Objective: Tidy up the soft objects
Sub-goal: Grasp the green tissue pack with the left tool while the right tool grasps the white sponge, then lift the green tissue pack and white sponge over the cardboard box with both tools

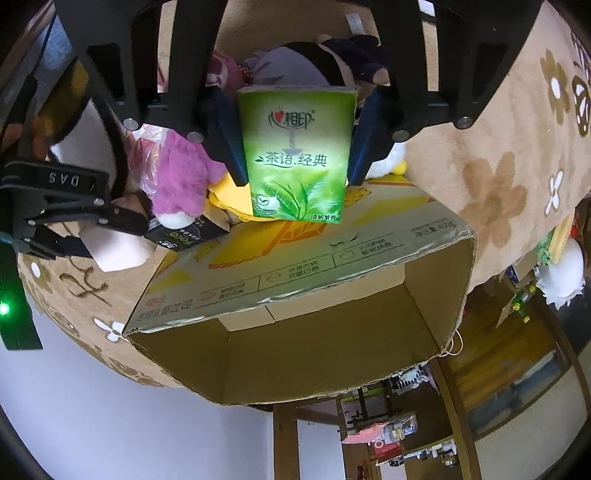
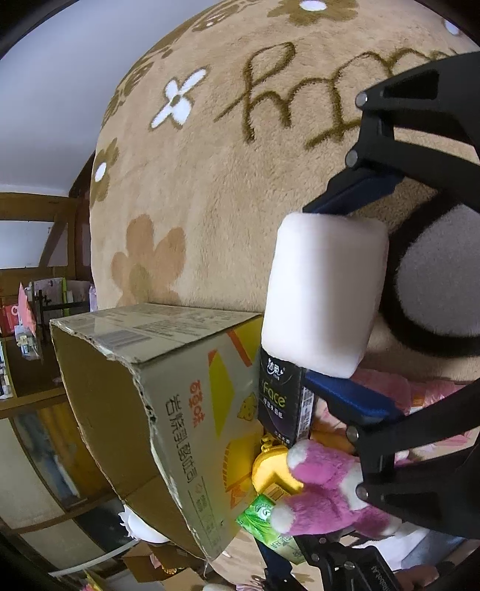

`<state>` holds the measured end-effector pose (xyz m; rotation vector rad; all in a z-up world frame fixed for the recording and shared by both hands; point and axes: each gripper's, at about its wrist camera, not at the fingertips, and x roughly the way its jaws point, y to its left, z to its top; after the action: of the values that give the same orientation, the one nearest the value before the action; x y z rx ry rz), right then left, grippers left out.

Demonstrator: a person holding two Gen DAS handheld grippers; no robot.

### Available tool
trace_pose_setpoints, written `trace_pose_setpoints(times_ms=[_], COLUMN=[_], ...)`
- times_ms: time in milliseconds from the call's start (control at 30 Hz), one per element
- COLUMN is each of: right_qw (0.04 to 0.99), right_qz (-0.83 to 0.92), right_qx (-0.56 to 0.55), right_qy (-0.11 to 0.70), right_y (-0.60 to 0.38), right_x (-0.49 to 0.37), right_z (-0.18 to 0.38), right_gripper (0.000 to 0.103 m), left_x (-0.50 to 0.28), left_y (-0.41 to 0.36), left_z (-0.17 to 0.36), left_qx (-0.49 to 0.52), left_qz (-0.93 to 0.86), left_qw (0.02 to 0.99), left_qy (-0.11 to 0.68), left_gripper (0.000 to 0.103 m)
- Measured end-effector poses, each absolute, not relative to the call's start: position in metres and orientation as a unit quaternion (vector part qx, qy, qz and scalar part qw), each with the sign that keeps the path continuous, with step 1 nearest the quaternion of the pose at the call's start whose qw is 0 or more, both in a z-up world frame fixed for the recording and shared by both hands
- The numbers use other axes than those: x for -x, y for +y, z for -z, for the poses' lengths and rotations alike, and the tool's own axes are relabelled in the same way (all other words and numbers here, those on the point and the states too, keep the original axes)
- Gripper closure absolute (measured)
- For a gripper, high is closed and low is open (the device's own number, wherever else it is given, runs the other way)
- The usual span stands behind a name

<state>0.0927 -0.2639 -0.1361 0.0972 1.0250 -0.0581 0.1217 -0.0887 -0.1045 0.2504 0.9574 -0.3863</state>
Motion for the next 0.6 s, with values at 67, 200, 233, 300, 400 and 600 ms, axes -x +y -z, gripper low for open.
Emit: trace_pose_setpoints(times_ms=[67, 200, 233, 300, 400, 600], right_qw=[0.871, 0.874, 0.875, 0.877, 0.882, 0.896], right_qz=[0.024, 0.014, 0.010, 0.006, 0.002, -0.008], right_qx=[-0.044, -0.043, -0.045, -0.047, -0.052, -0.048], right_qy=[0.488, 0.484, 0.482, 0.478, 0.468, 0.441], right_y=[-0.263, -0.261, -0.260, -0.258, -0.257, -0.252], right_x=[-0.093, -0.092, -0.092, -0.091, -0.089, -0.083], right_z=[0.136, 0.131, 0.129, 0.125, 0.116, 0.091], right_gripper=[0.026, 0.038, 0.039, 0.041, 0.041, 0.041], left_x=[-0.119, -0.112, -0.111, -0.107, -0.103, -0.090], left_y=[-0.088, -0.082, -0.079, -0.072, -0.058, -0.038], left_z=[0.104, 0.101, 0.100, 0.098, 0.090, 0.066], left_qx=[-0.121, -0.115, -0.112, -0.105, -0.087, -0.055], left_qz=[0.181, 0.168, 0.161, 0.145, 0.126, 0.108], left_qw=[0.865, 0.872, 0.875, 0.880, 0.890, 0.915], left_qy=[0.452, 0.444, 0.442, 0.439, 0.429, 0.386], left_gripper=[0.051, 0.051, 0.051, 0.051, 0.051, 0.051])
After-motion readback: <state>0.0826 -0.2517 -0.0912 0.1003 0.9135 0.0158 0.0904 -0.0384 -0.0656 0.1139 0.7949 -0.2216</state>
